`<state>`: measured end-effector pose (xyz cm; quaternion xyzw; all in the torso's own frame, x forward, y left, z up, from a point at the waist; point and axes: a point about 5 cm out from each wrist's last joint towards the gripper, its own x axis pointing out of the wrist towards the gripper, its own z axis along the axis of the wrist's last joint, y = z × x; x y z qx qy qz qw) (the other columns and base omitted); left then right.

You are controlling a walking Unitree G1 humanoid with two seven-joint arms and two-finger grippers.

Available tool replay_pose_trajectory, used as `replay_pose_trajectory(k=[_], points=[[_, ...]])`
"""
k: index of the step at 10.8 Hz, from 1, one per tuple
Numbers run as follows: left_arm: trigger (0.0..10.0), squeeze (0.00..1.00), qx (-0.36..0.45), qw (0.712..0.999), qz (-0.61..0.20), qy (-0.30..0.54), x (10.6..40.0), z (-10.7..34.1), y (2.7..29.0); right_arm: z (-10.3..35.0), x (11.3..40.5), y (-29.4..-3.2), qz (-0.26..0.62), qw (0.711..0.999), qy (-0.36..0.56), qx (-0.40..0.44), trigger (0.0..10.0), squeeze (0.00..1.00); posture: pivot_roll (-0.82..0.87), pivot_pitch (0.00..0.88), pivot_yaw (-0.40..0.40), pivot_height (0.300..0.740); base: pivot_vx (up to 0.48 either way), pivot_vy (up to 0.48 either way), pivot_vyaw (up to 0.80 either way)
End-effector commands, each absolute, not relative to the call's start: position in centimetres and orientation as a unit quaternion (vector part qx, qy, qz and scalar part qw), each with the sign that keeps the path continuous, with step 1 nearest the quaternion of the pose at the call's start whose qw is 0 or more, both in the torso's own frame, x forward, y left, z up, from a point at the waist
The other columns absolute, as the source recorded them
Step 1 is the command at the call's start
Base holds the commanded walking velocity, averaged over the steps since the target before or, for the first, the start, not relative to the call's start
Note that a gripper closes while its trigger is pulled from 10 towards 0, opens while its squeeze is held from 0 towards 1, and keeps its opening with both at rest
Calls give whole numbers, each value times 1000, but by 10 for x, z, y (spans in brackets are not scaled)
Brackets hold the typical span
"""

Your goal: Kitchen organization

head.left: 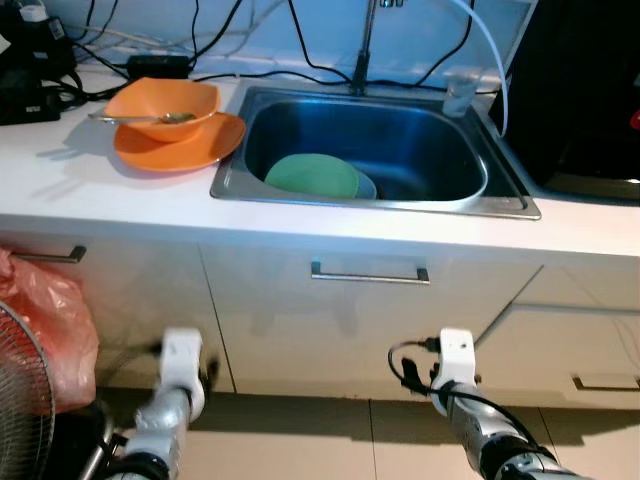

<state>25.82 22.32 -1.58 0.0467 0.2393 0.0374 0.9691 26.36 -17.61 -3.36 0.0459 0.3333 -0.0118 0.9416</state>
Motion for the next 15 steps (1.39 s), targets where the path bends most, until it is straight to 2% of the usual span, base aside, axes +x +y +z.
replay_pose_trajectory(k=[1, 3, 6, 8, 9, 11, 13, 15], points=[[10000, 0, 51, 981, 40, 185, 267, 0, 226, -21, 275, -179, -18, 954, 293, 54, 10000, 0, 62, 0, -47, 740, 0, 0, 0], [10000, 0, 66, 995, 14, 74, 266, 42, 221, 1, 290, -174, 0, 975, 215, 51, 10000, 0, 65, 17, -53, 740, 0, 0, 0], [10000, 0, 110, 993, -36, -13, 245, 84, 204, 18, 290, -181, -10, 983, 179, 31, 10000, 0, 65, 26, -50, 740, 0, 0, 0], [10000, 0, 122, 991, -12, -55, 234, 111, 205, 53, 287, -178, 17, 995, 94, -24, 10000, 0, 51, 36, -51, 740, 0, 0, 0], [10000, 0, 118, 988, -1, -101, 243, 141, 195, 83, 286, -166, 27, 997, 32, -63, 10000, 0, 45, 41, -51, 740, 0, 0, 0], [10000, 0, 101, 982, -7, -157, 257, 176, 177, 122, 291, -143, 43, 996, -38, -71, 10000, 0, 42, 35, -48, 740, 0, 0, 0], [10000, 0, 88, 982, 24, -166, 272, 193, 183, 144, 298, -134, 41, 995, -61, -64, 10000, 0, 45, 27, -41, 740, 0, 0, -606], [10000, 0, 88, 982, 49, -160, 280, 200, 194, 146, 299, -135, 31, 996, -54, -60, 10000, 0, 52, 19, -37, 740, 0, 0, -291]])
